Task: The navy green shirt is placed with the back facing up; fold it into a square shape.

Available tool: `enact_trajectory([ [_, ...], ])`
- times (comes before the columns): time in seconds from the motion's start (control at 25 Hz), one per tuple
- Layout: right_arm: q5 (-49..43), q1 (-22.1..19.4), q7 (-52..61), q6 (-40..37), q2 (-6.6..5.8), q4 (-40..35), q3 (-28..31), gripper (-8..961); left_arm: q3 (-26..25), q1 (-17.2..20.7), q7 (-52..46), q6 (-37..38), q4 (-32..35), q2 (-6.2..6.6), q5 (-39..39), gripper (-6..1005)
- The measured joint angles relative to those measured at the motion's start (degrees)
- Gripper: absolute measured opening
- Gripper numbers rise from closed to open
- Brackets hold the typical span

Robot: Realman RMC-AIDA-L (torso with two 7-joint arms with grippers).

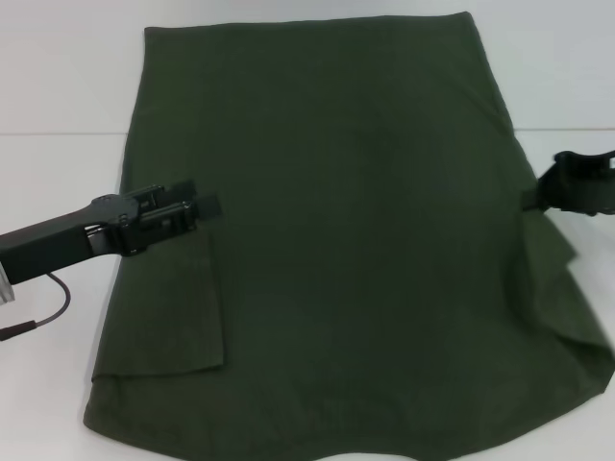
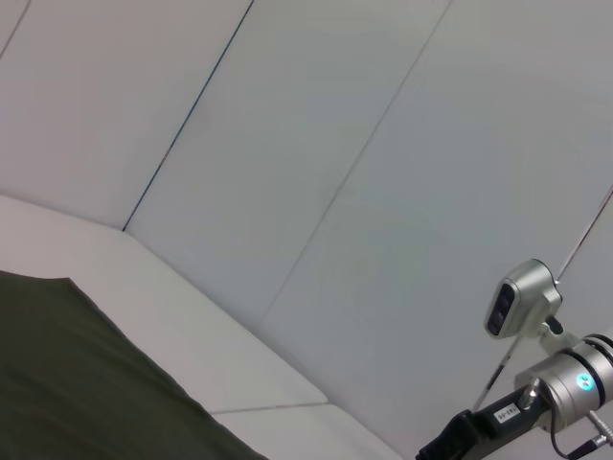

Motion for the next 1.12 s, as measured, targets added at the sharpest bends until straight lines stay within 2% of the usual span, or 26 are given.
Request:
enact_trajectory([
  [0.32, 0.1, 2.4, 0.2, 1.6, 1.42, 0.4, -1.3, 138, 0.0, 0.0, 0.1, -0.1, 0.0, 0.07, -0.4, 725],
  [0.72, 1.7, 3.2, -2.9, 3.6, 1.63, 3.1, -2.9, 157, -0.1, 0.1, 0.1, -0.3, 0.0, 0.18, -0.5, 723],
  [0.92, 10.1, 2.0, -7.5, 1.9, 1.10, 3.2, -2.3, 166, -0.7, 0.3, 0.0, -0.3, 0.0, 0.16, -0.5, 724],
  [1.12, 12.1, 0.3, -7.8, -1.9, -0.33, 3.2, -1.0, 335, -0.8, 0.1, -1.9, -0.2, 0.0, 0.48, -0.5, 724],
])
